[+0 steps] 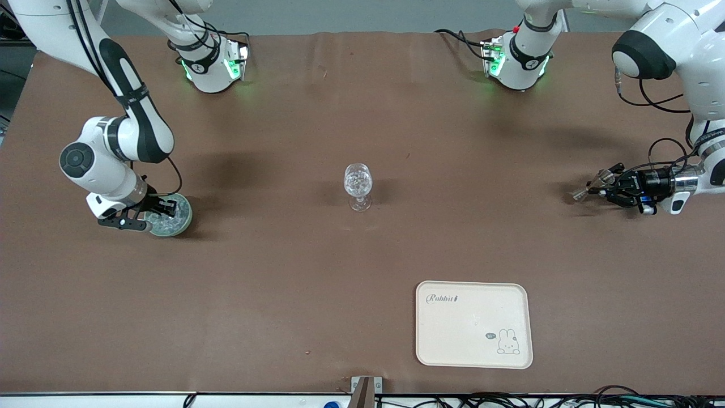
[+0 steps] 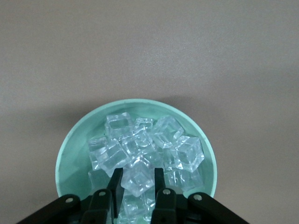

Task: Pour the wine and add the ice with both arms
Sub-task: 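Carry the jigger over the glass with the left gripper while the right gripper lifts ice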

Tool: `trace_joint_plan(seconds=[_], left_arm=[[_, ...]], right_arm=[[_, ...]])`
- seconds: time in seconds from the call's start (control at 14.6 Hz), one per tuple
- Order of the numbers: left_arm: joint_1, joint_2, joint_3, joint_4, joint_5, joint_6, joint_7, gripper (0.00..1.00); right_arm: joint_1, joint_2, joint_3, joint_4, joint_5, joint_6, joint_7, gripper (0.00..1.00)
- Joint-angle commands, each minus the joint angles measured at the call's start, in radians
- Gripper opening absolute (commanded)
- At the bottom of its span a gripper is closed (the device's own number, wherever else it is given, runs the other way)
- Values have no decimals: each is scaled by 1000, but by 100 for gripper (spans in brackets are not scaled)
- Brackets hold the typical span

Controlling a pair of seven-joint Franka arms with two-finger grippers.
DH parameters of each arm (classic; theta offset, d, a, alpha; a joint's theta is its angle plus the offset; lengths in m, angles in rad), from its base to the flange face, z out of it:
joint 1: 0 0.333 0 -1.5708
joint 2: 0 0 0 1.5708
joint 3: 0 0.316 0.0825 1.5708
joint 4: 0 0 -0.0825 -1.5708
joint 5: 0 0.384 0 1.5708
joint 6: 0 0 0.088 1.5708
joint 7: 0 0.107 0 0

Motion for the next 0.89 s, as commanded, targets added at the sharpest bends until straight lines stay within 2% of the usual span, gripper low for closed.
trace_joint_plan(seconds=[0.0, 0.14, 0.27, 0.41, 0.55, 0.68, 0.82], left_arm=[[-2, -71, -46, -21, -4, -19, -71, 0], [-4, -133, -89, -61, -4, -5, -121, 0], [-4, -186, -143, -98, -3, 9, -164, 0], [-10, -287, -212, -178, -1, 91, -223, 0], [-5, -382, -336, -210, 64, 204, -304, 0], [11, -485, -446, -285, 72, 323, -403, 0], [15, -553, -561, -321, 72, 407, -477, 0]], right_arm=[[12, 5, -3, 101, 0, -141, 30, 6], [5, 3, -3, 193, 5, -282, 35, 3], [3, -13, -5, 238, 11, -342, 34, 0], [-2, -18, -25, 355, 11, -484, 15, 0], [-2, -32, -37, 487, 14, -658, 1, 0], [-6, -50, -37, 601, 14, -773, -11, 0], [-26, -81, -31, 693, 19, -865, -26, 0]])
